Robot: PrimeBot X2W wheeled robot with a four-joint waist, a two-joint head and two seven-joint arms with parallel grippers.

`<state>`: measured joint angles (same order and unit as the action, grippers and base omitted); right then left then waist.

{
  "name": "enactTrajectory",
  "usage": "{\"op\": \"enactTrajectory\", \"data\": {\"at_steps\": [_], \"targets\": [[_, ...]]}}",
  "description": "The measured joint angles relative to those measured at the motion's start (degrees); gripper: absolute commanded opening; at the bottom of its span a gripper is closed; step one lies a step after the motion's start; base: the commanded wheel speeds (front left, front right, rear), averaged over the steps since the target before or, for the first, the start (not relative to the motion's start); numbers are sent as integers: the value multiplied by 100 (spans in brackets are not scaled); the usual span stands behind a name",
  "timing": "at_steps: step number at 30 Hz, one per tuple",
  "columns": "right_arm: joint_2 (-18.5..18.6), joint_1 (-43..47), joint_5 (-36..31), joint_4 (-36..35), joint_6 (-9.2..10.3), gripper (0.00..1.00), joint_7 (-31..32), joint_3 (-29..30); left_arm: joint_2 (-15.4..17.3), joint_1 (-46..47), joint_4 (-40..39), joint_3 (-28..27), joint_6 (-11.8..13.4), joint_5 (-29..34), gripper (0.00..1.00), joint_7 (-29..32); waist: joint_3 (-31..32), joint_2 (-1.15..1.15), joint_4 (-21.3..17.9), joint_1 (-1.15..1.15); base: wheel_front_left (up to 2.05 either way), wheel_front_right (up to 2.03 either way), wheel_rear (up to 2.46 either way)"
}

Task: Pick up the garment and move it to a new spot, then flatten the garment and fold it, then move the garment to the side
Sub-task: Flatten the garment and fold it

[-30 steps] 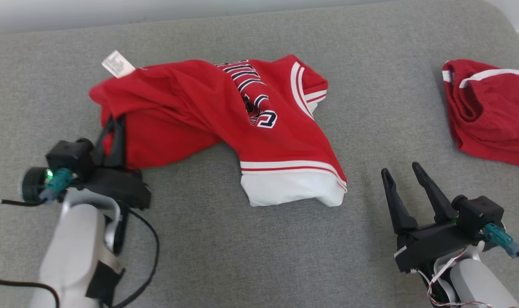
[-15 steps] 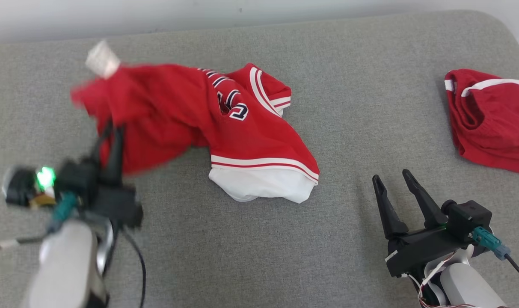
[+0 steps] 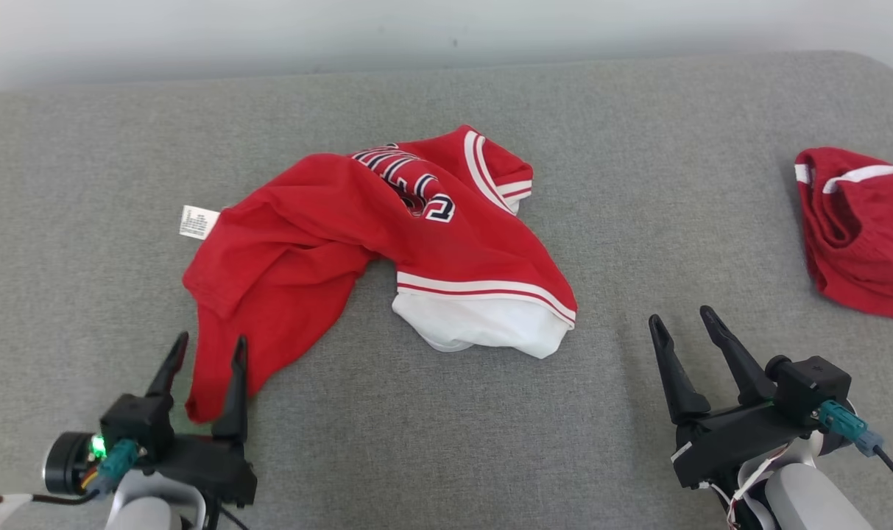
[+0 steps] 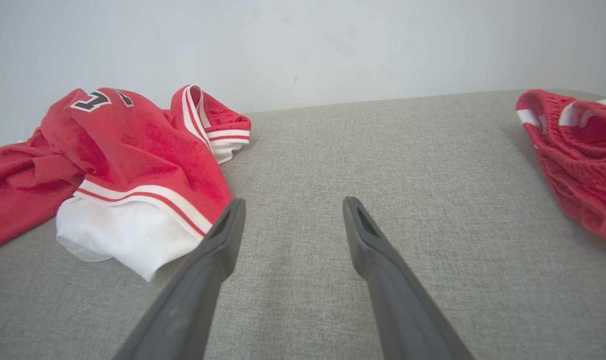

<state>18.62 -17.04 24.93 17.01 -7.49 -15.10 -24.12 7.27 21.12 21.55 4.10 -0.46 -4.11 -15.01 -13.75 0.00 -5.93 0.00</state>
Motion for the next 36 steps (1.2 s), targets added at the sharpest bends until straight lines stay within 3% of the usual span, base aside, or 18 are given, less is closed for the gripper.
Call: {"op": "enactTrajectory", "data": {"at_steps": [7, 15, 29, 36], "targets": [[-40, -156, 69, -16, 0, 100, -1, -302, -200, 169, -336, -264, -94, -24, 100, -1, 115, 0, 103, 0, 0, 0, 0], [12, -817, 281, 315, 0, 100, 0, -854, -419, -223, -505, -130, -115, -140, 100, -1, 126, 0, 433, 0, 0, 0, 0], [254, -2633, 1090, 2130, 0, 100, 54, -1172, -431, -591, -772, 353, 158, -656, 100, -1, -28, 0, 1565, 0, 0, 0, 0], [258, -3232, 1194, 3066, 0, 100, 202, -1340, -438, -582, -937, 577, 253, -791, 100, -1, -220, 0, 2039, 0, 0, 0, 0]]}}
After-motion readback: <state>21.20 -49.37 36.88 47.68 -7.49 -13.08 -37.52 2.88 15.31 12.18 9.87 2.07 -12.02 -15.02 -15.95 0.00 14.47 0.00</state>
